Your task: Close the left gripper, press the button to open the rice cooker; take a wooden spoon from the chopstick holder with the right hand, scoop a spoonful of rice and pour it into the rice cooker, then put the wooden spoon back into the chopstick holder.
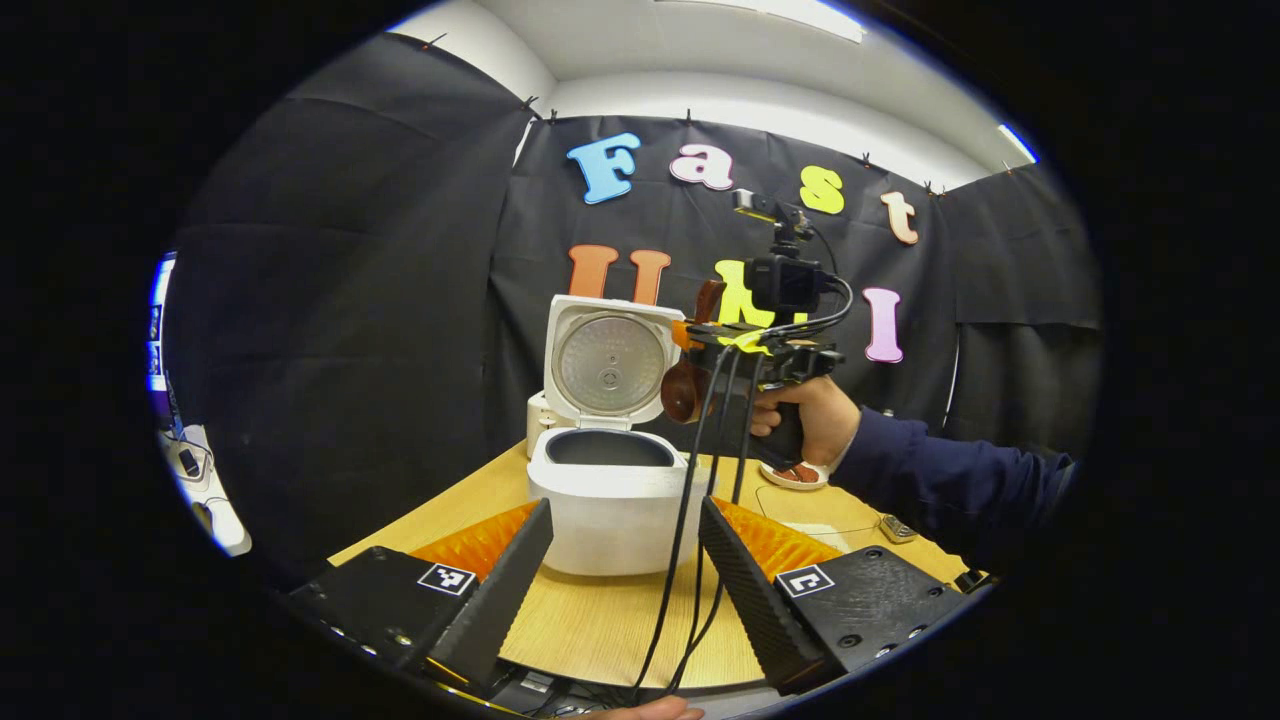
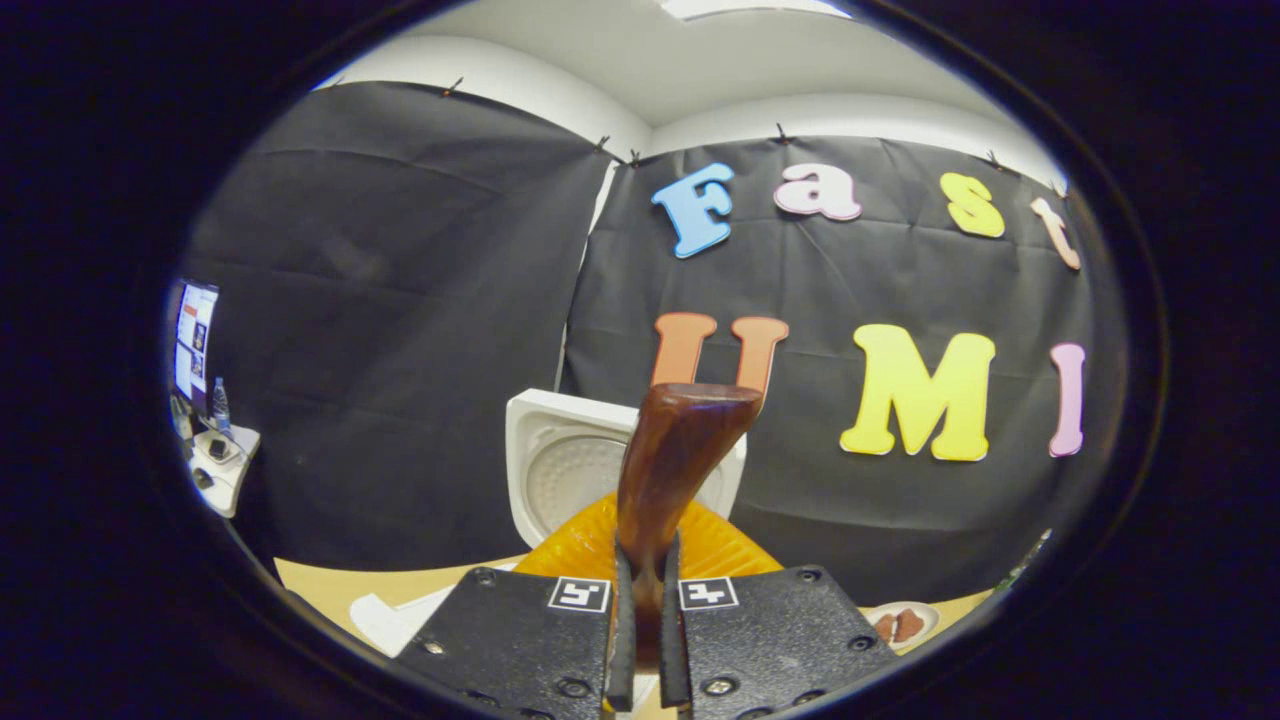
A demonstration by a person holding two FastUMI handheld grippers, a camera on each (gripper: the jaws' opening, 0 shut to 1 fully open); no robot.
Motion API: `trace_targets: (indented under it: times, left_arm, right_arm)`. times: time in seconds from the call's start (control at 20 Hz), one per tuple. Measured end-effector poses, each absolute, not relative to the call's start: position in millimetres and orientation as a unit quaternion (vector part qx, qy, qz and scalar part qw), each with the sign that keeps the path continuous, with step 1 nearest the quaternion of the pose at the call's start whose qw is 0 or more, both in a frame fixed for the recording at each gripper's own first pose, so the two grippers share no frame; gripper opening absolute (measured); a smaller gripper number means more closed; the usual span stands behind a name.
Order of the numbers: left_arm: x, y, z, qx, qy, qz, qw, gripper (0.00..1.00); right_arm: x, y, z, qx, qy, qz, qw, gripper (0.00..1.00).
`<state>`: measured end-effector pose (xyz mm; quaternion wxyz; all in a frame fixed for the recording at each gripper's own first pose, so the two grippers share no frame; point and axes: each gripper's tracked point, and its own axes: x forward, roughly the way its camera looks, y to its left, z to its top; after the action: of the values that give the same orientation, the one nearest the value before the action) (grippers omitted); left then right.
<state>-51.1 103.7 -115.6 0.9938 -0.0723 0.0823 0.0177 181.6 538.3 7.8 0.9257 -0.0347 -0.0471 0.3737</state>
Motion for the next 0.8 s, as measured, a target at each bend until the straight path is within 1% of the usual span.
trace_targets:
  times: [0.1,0.15,0.2,0.25,0.45,0.6,0.8]
  left_arm:
    - [-48,100,-109,-0.069,0.073,0.016,0.995,0.93]
    - [-46,96,-106,-0.070,0.068,0.013,0.995,0.94]
    - [-43,93,-103,-0.072,0.064,0.010,0.995,0.94]
    - [-39,90,-101,-0.074,0.061,0.008,0.995,0.94]
    - [-24,72,-87,-0.082,0.040,-0.005,0.996,0.93]
    - [-10,61,-80,-0.076,0.031,-0.015,0.997,0.94]
    - [3,55,-68,-0.062,0.013,-0.011,0.998,0.93]
  right_arm:
    - [179,509,15,-0.016,-0.034,0.373,0.927,0.13]
    - [179,492,19,-0.009,-0.028,0.369,0.929,0.12]
    - [180,472,24,-0.001,-0.026,0.360,0.933,0.14]
    - [182,452,28,0.008,-0.023,0.347,0.938,0.12]
    - [194,361,36,0.041,-0.010,0.280,0.959,0.12]
    - [191,287,36,0.059,-0.011,0.229,0.972,0.13]
    - [185,199,29,0.072,-0.017,0.164,0.984,0.13]
